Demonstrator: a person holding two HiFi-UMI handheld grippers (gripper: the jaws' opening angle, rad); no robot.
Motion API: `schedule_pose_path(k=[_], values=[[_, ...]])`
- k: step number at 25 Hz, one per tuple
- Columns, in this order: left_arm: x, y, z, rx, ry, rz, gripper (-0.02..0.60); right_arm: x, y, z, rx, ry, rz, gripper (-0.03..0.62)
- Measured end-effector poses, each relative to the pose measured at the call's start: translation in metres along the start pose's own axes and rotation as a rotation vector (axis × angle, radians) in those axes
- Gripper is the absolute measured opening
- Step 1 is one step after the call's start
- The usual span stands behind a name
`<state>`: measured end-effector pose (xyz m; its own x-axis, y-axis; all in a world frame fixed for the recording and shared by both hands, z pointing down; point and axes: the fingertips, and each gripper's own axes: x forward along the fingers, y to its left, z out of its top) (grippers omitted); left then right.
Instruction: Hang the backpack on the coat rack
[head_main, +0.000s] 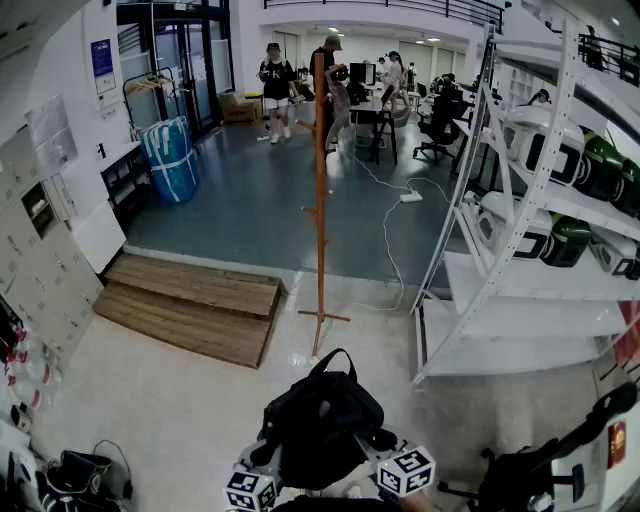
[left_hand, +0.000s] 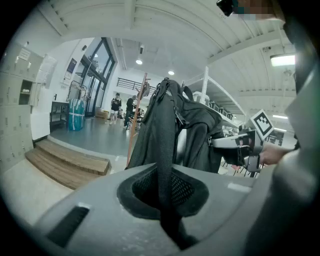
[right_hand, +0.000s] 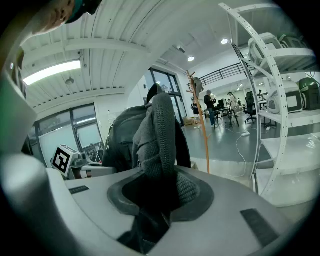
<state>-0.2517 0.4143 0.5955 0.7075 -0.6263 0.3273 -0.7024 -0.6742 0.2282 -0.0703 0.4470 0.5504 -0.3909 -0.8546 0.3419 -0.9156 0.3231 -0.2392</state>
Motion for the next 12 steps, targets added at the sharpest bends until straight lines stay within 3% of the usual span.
schedule_pose_path(k=[12], values=[[-0.011, 0.01, 0.005, 0.005, -0.026, -0.004, 0.018, 0.003, 0.015, 0.001, -0.01, -0.007, -0.006, 0.106]])
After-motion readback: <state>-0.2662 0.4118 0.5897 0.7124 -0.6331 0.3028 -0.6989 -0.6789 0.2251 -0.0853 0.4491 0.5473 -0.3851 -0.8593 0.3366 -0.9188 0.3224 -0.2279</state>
